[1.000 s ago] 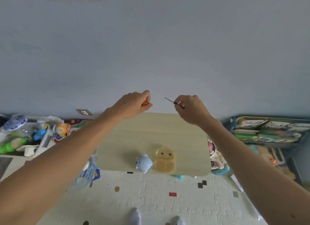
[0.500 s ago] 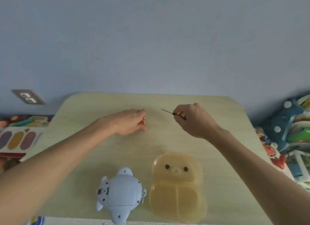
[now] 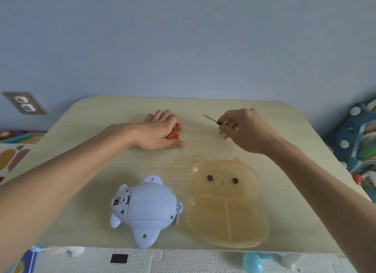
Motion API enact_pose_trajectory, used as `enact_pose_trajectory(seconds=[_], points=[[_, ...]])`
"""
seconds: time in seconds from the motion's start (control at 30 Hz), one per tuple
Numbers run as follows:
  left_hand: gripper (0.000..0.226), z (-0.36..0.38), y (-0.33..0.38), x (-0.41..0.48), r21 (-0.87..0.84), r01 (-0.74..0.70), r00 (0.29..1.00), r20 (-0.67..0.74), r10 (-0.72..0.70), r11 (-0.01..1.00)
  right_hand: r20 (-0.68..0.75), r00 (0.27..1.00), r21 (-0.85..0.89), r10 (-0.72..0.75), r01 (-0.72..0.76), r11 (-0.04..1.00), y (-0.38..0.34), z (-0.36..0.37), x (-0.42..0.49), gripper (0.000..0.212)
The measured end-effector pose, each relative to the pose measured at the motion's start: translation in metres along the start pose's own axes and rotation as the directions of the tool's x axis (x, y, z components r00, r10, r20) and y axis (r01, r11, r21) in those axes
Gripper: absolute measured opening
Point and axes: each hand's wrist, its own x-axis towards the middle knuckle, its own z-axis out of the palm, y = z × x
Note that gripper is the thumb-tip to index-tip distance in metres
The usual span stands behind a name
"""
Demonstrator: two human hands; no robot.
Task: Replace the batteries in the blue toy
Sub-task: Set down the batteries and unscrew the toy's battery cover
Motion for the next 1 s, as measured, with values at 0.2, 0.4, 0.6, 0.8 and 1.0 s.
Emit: enact_pose_trajectory(seconds=[0.2, 0.4, 0.6, 0.8, 1.0], points=[[0.087, 0.005, -0.004, -0.008, 0.079, -0.048, 0.998, -0.036, 0.051, 0.996, -0.015, 0.999, 0.017, 0.035, -0.035, 0.999, 0.008, -0.010, -0.018, 0.011], [0.063, 0.006, -0.002, -0.009, 0.098, -0.042, 0.998, -0.031, 0.045, 0.994, -0.021, 0.999, 0.002, 0.032, -0.032, 0.999, 0.008, -0.021, -0.028, 0.011], [0.069, 0.003, -0.001, -0.020, 0.030, -0.009, 0.999, -0.039, 0.010, 0.999, -0.039, 0.999, 0.000, 0.008, -0.008, 1.000, -0.005, -0.030, -0.037, 0.012], [0.083, -0.015, 0.015, -0.106, -0.489, -0.080, 0.973, -0.227, -0.038, 0.869, -0.091, 0.996, 0.068, -0.012, 0.018, 0.998, -0.028, -0.048, -0.057, 0.020], [0.084, 0.037, 0.008, -0.188, -0.615, 0.014, 1.000, 0.016, -0.006, 0.788, -0.056, 0.989, 0.053, -0.135, 0.138, 0.989, -0.057, -0.052, -0.092, 0.032]])
